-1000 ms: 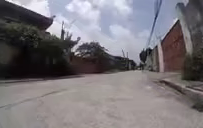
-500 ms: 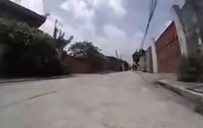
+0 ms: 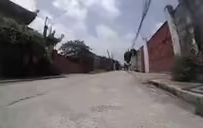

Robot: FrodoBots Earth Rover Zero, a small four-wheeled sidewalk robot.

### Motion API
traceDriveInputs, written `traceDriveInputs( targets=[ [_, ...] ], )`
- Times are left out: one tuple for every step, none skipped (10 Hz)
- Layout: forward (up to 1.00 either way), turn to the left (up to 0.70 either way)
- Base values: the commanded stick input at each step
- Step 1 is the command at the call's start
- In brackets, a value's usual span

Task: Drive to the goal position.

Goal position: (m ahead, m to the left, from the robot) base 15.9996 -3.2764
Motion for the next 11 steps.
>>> traceDriveInputs(
  targets=[
    [0.50,0.01],
    [0.50,0.01],
    [0.50,0.01],
    [0.50,0.01],
    [0.50,0.01],
    [0.50,0.01],
    [0.50,0.01],
    [0.50,0.01],
    [0.50,0.01],
    [0.50,0.01],
    [0.50,0.01]
  ],
)
